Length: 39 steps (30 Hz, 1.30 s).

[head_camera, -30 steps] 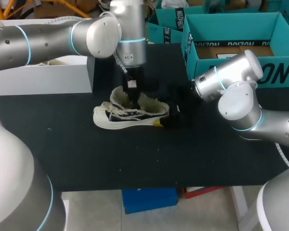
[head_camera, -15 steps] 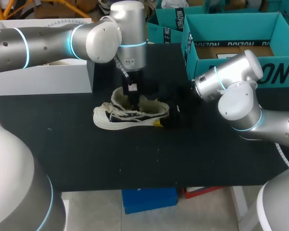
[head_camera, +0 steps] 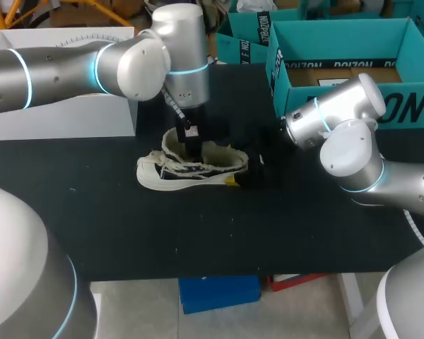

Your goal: Take the shoe out of the shoebox, open the shoe tongue, remove and reinsert the insole, then place the shoe into the shoebox

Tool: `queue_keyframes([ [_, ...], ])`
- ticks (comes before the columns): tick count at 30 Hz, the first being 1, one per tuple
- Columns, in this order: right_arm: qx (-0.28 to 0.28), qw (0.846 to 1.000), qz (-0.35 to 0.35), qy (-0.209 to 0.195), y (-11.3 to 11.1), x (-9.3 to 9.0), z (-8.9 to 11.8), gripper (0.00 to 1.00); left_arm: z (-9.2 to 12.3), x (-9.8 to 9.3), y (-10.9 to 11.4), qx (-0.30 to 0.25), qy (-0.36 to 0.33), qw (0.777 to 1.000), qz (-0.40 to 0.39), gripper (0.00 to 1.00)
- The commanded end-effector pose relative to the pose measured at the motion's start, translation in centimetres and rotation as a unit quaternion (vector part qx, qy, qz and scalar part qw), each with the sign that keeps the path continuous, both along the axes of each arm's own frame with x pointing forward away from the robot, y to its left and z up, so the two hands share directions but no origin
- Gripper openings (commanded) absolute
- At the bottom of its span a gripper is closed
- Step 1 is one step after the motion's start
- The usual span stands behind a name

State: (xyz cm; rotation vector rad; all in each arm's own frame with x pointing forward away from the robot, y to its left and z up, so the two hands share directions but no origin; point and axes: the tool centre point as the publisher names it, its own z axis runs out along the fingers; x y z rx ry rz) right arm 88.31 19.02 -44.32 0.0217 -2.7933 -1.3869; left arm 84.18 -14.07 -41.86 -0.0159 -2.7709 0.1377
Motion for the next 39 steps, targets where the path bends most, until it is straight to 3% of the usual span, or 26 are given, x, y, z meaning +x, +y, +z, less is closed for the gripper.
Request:
queue_keyframes([
  [1, 0.000, 1.000, -0.001, 0.000, 0.0, 0.1, -0.2, 0.00, -1.3, -0.6, 0.2, -0.003, -0.003, 1.000, 0.002, 0.22],
  [3, 0.000, 1.000, -0.001, 0.000, 0.0, 0.1, -0.2, 0.00, -1.3, -0.5, 0.2, -0.004, -0.006, 1.000, 0.002, 0.25],
  [6, 0.000, 1.000, -0.001, 0.000, 0.0, 0.1, -0.2, 0.00, -1.4, -0.5, 0.1, -0.003, -0.012, 1.000, 0.002, 0.40],
  [9, 0.000, 1.000, -0.001, 0.000, 0.0, 0.1, -0.2, 0.00, -1.5, -0.4, 0.1, -0.002, -0.019, 1.000, 0.004, 0.34],
  [16, 0.000, 1.000, -0.001, 0.000, 0.0, 0.1, -0.2, 0.00, -2.4, -0.3, 0.0, 0.009, -0.042, 0.999, 0.012, 0.33],
  [26, 0.000, 1.000, -0.001, 0.000, 0.0, 0.1, -0.2, 0.00, -3.4, -0.7, 0.3, 0.061, -0.197, 0.978, 0.043, 0.38],
  [39, 0.000, 1.000, -0.001, 0.000, 0.0, 0.1, -0.2, 0.00, -6.9, 1.4, 1.9, 0.091, -0.327, 0.940, 0.043, 0.35],
])
